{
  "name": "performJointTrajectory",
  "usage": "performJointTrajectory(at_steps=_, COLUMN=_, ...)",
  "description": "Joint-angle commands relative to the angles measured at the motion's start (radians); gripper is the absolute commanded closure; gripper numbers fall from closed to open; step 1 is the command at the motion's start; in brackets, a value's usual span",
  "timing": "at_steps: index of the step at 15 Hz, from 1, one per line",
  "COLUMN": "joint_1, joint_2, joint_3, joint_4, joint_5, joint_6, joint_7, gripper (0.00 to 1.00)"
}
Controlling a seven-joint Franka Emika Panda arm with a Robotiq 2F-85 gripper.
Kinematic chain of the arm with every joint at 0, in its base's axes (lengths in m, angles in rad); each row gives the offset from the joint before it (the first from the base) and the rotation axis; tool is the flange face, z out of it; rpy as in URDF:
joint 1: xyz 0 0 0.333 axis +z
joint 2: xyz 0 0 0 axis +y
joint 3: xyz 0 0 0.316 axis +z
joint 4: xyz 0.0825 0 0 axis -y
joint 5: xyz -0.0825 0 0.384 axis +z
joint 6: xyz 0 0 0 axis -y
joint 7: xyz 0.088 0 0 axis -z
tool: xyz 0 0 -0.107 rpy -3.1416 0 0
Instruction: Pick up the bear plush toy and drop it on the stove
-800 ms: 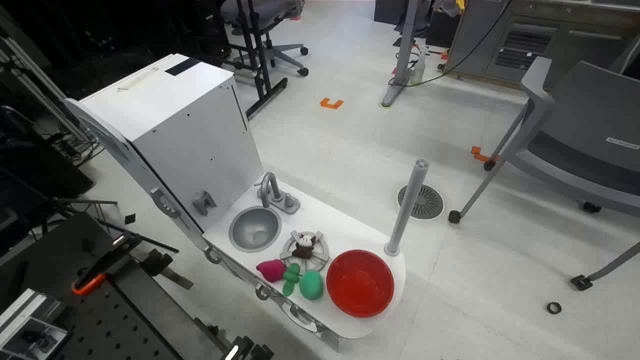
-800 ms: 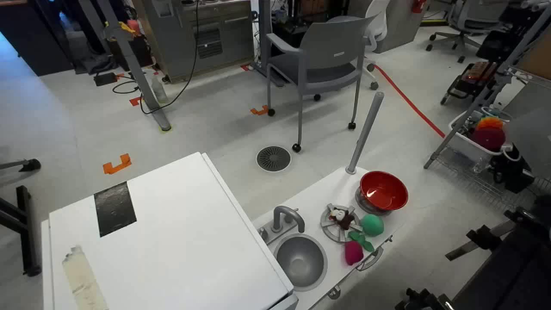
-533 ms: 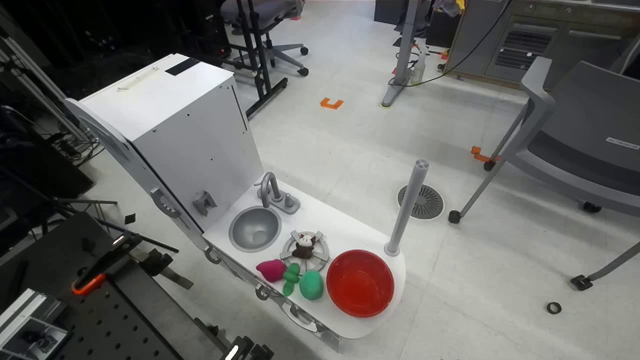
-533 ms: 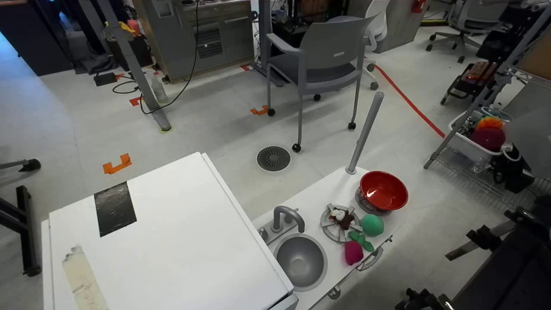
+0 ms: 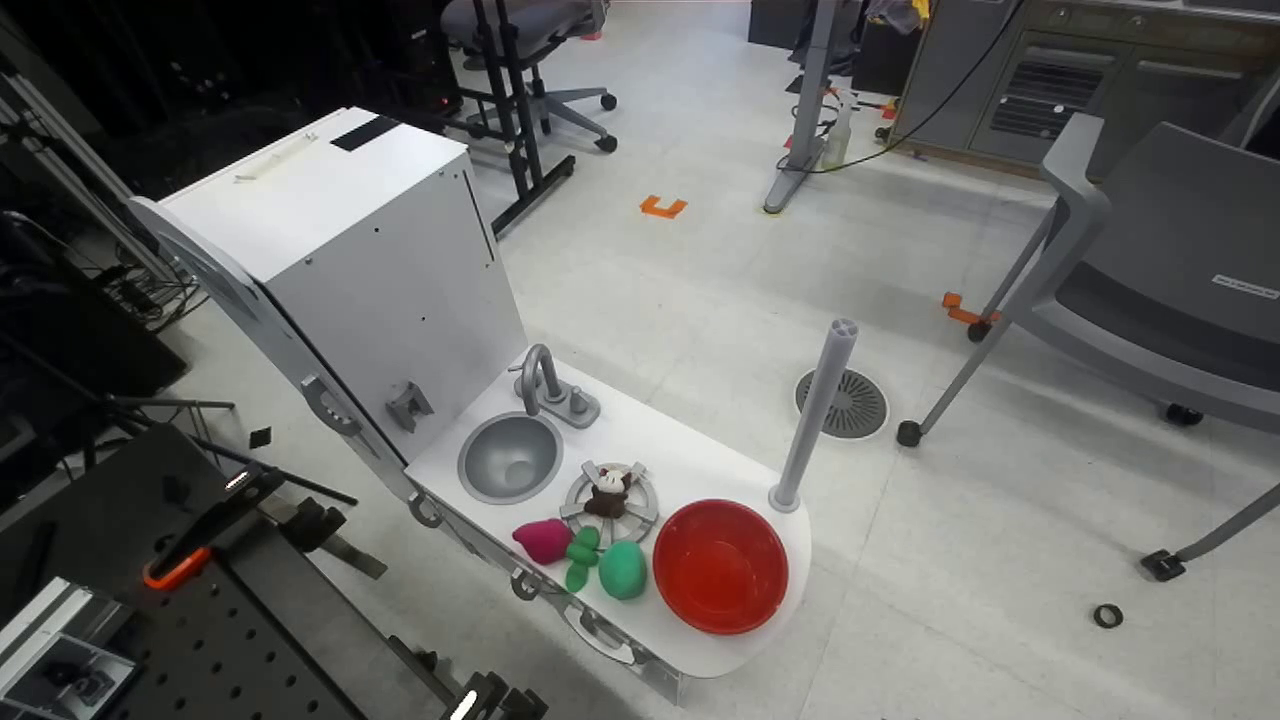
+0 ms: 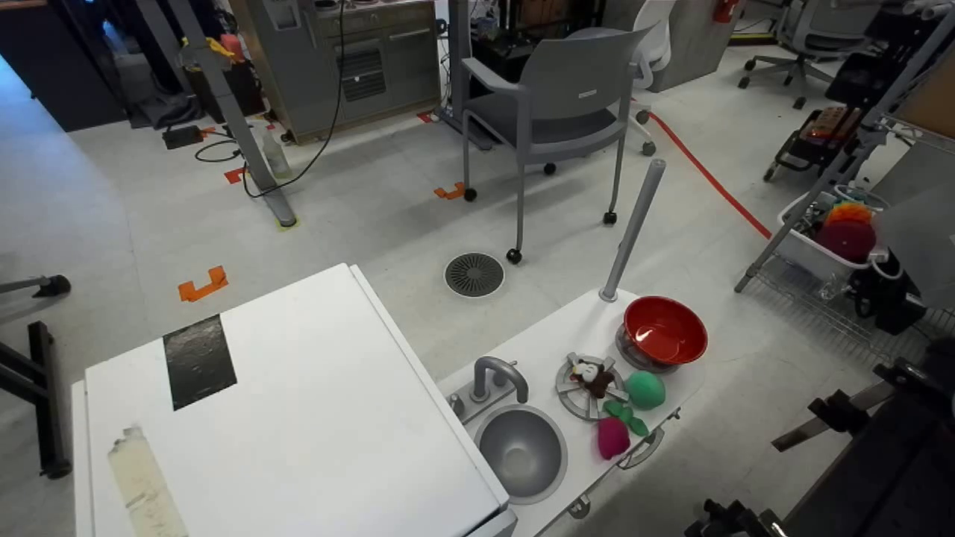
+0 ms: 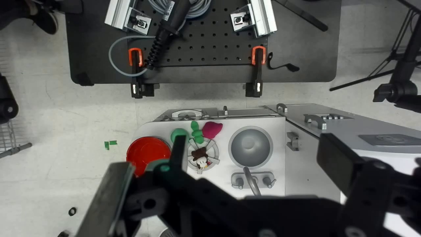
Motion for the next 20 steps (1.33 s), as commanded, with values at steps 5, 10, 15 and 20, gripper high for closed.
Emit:
performJointTrajectory(at_steps=5, joint_1=-0.006, joint_2=0.082, joint_3=0.008, joint_4=-0.013, joint_5=-0.023, joint_6=0.099, joint_7=0.041, gripper=0.0)
performJointTrajectory(at_steps=10, joint_1=-0.031, joint_2=0.294, joint_3=-0.008, joint_4=-0.028, joint_5=-0.091, joint_6=0.366, joint_7=0.089, gripper=0.0)
performJointTrajectory(at_steps=15, joint_1=-0.045, joint_2=0.57, joint_3=-0.048, joint_4=-0.004, joint_5=-0.199, joint_6=0.663, joint_7=0.212, gripper=0.0)
performJointTrajectory(at_steps=20, joint_1=-0.003, joint_2=0.859, joint_3=-0.133, joint_4=0.071, joint_5=-0.228, joint_6=0.902, joint_7=0.315, gripper=0.0)
